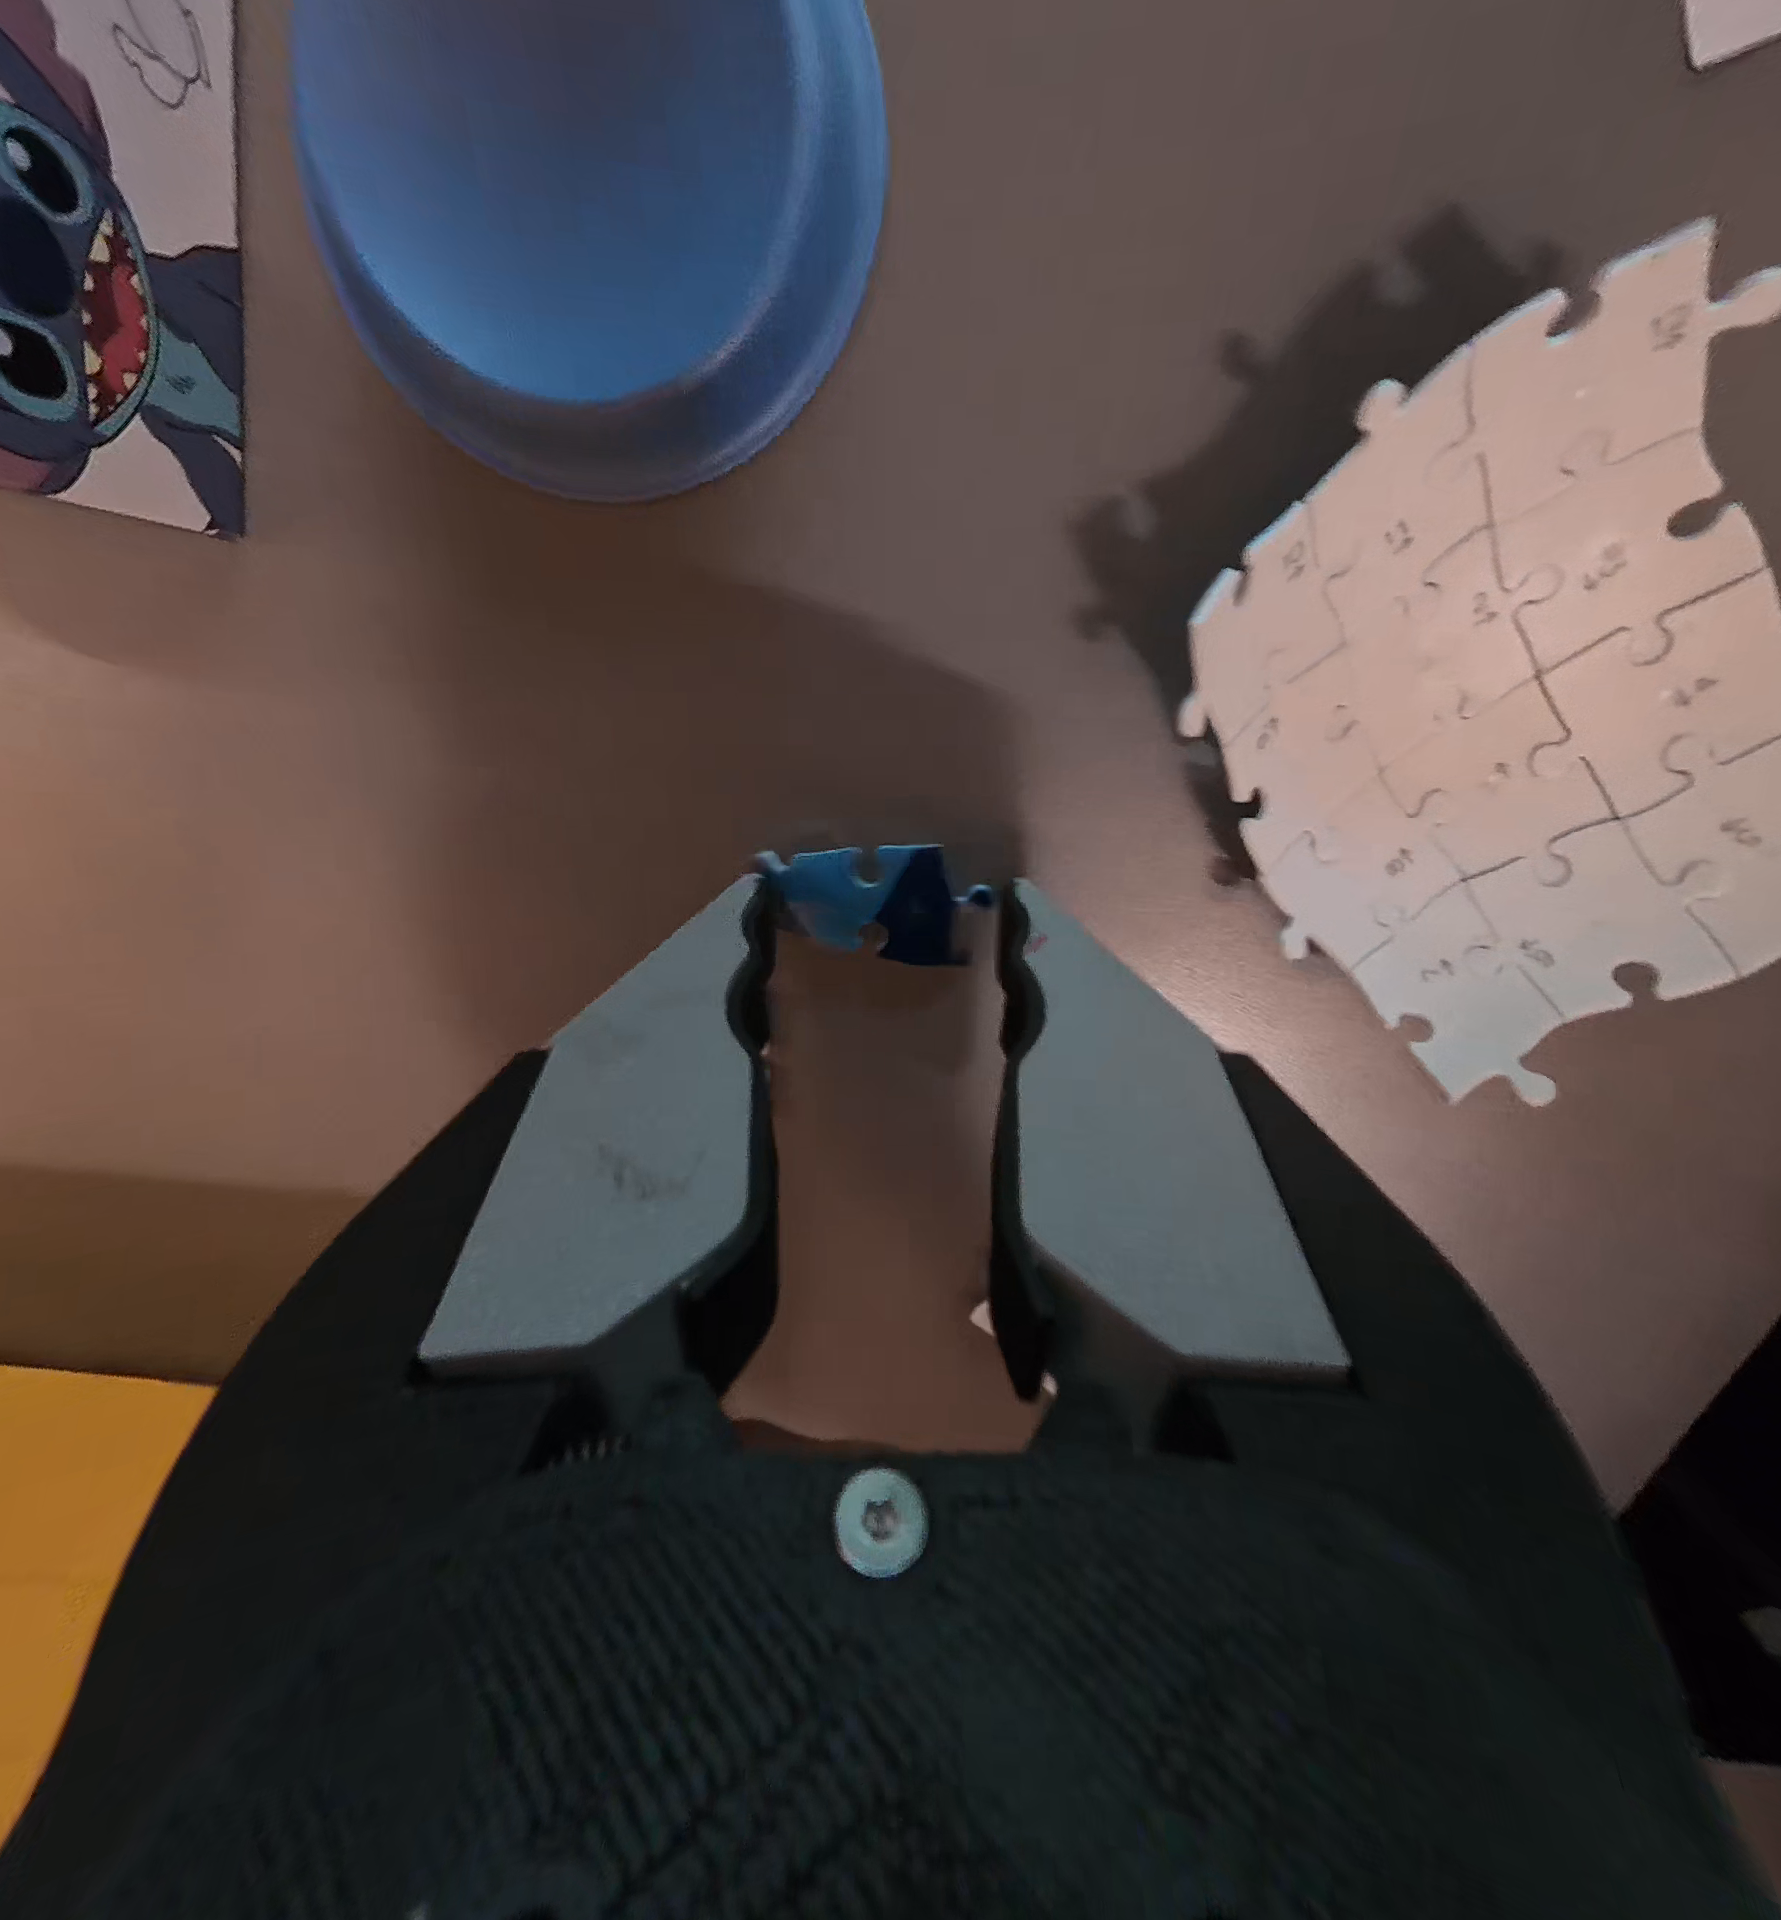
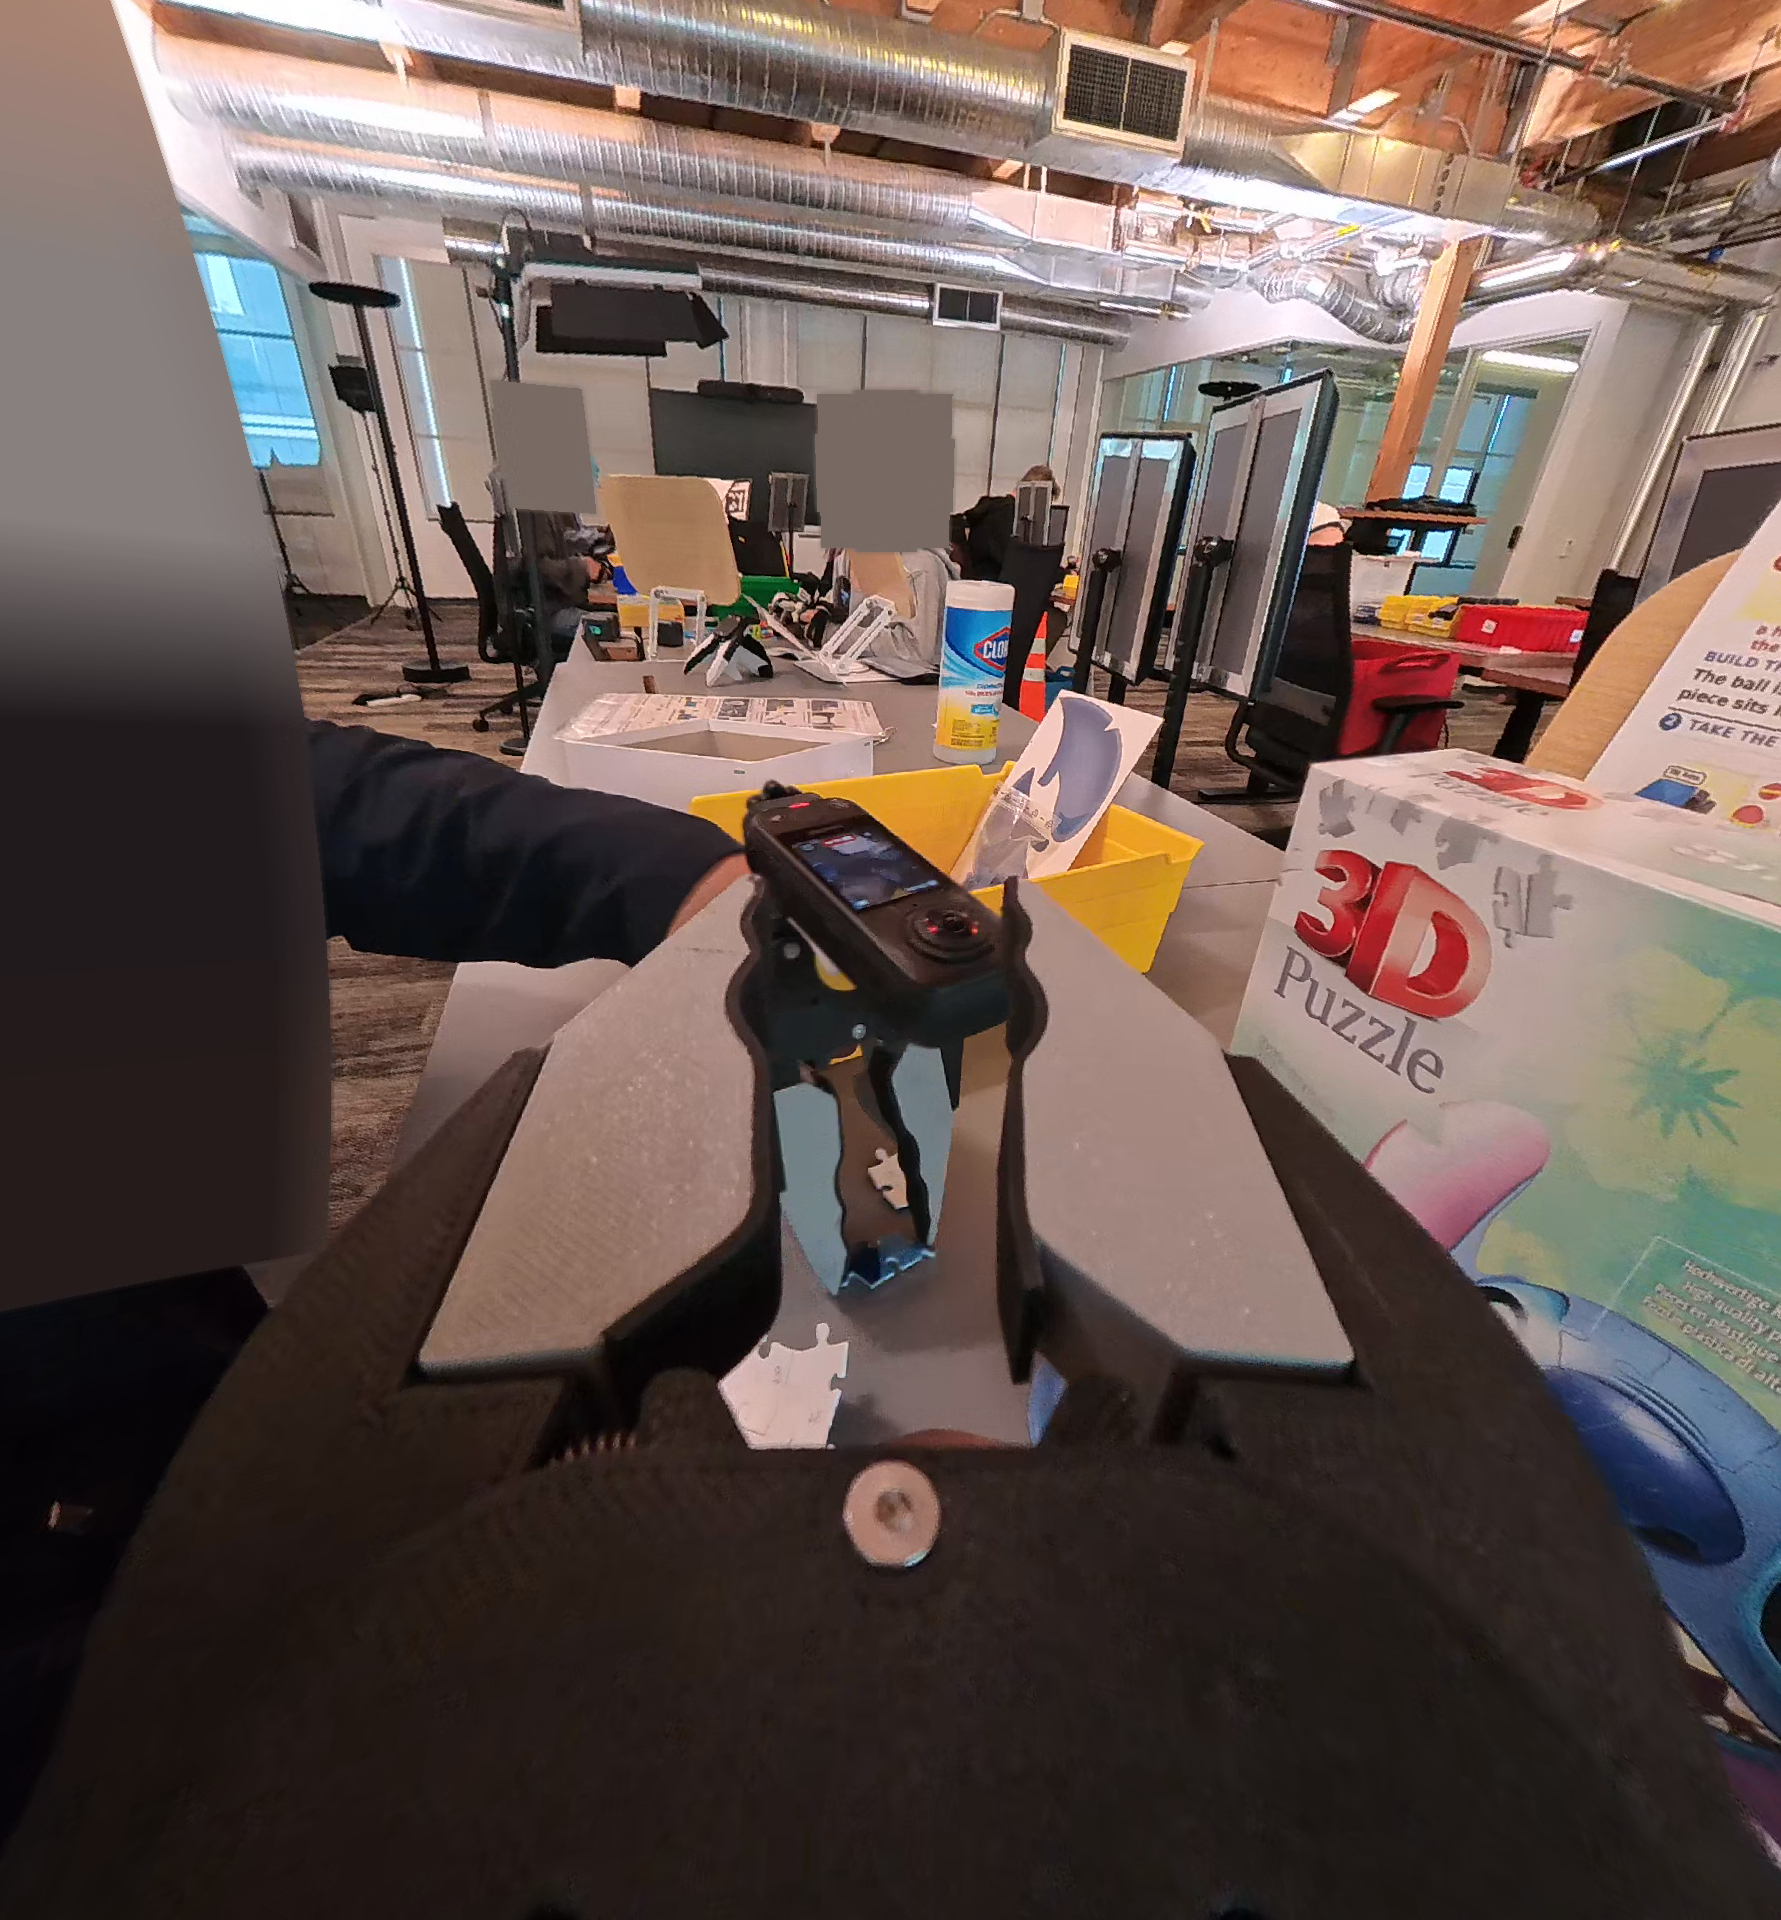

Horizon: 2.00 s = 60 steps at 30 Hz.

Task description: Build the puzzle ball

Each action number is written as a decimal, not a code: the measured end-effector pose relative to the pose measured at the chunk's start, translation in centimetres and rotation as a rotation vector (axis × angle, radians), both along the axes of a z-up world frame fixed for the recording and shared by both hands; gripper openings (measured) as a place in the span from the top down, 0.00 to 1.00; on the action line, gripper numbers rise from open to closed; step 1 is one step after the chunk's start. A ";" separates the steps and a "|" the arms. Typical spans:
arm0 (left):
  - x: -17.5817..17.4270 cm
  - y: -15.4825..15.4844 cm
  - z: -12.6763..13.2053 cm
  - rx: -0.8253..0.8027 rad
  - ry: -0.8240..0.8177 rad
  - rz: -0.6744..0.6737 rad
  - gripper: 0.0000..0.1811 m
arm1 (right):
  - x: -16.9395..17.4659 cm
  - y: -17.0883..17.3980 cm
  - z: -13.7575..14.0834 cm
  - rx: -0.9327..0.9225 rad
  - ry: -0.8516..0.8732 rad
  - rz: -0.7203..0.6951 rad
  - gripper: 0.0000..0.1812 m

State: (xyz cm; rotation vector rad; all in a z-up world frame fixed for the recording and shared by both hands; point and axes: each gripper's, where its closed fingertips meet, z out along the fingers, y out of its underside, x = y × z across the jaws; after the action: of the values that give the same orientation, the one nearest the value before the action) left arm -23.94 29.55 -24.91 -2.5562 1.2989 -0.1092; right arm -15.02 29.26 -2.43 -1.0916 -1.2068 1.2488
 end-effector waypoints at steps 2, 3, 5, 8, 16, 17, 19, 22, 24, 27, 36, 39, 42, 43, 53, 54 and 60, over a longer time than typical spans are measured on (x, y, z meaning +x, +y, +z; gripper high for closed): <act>-0.1 0.2 -0.1 -0.028 -0.036 0.020 0.78 | 0.1 -0.1 0.1 0.003 0.003 0.003 0.78; -0.2 0.3 -0.1 -0.025 -0.041 0.016 0.78 | 0.2 -0.2 0.2 0.005 0.006 0.004 0.78; -0.2 0.3 -0.1 -0.023 -0.035 0.004 0.78 | 0.4 -0.3 0.4 0.010 0.012 0.002 0.78; 0.3 -0.2 0.1 -0.063 -0.088 0.002 0.78 | 0.6 -0.4 0.4 0.017 0.013 -0.002 0.78; 5.3 -2.1 10.3 -0.415 -0.971 0.021 0.78 | -0.1 0.8 -2.5 -0.021 -0.132 -0.038 0.77; 5.2 -2.4 11.6 -0.445 -1.057 -0.003 0.78 | -0.2 1.0 -3.1 -0.020 -0.164 -0.040 0.76; 4.8 -2.9 13.4 -0.482 -1.174 -0.040 0.78 | -0.5 0.6 -4.1 -0.022 -0.218 -0.008 0.76; 4.5 -3.3 14.8 -0.522 -1.282 -0.072 0.78 | -1.1 -0.5 -5.5 -0.002 -0.287 0.049 0.76; 4.4 -3.4 15.6 -0.544 -1.333 -0.094 0.78 | -1.6 -1.4 -6.1 0.029 -0.318 0.081 0.77; 4.5 -3.6 16.1 -0.561 -1.347 -0.125 0.78 | -2.2 -2.4 -6.6 0.038 -0.327 0.123 0.79; 6.9 -4.8 15.1 -0.656 -1.300 -0.193 0.78 | -3.0 -4.4 -7.3 0.017 -0.331 0.252 0.88; 7.7 -4.8 14.7 -0.679 -1.286 -0.194 0.78 | -3.2 -4.7 -8.0 0.040 -0.362 0.266 0.98; 7.8 -4.4 15.1 -0.682 -1.318 -0.169 0.85 | -3.2 -4.3 -8.4 0.022 -0.381 0.257 1.00; 7.7 -4.0 14.9 -0.660 -1.304 -0.146 0.85 | -3.2 -4.0 -8.6 0.005 -0.394 0.245 1.00; 0.3 -2.5 15.1 -0.073 -0.913 0.059 0.77 | -0.4 2.4 -14.1 -0.205 -0.696 0.003 1.00; -1.4 -2.2 15.4 0.014 -0.865 0.105 0.76 | 0.0 2.6 -15.1 -0.226 -0.746 -0.006 1.00; -16.0 -0.3 20.1 0.424 -0.627 0.495 0.76 | 1.7 1.6 -21.0 -0.375 -1.034 0.050 1.00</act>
State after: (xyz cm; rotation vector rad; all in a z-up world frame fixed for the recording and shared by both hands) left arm -39.96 29.20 -4.78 -2.1332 0.3939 -0.4385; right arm -13.33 30.86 -23.45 -2.1382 -1.7768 0.9515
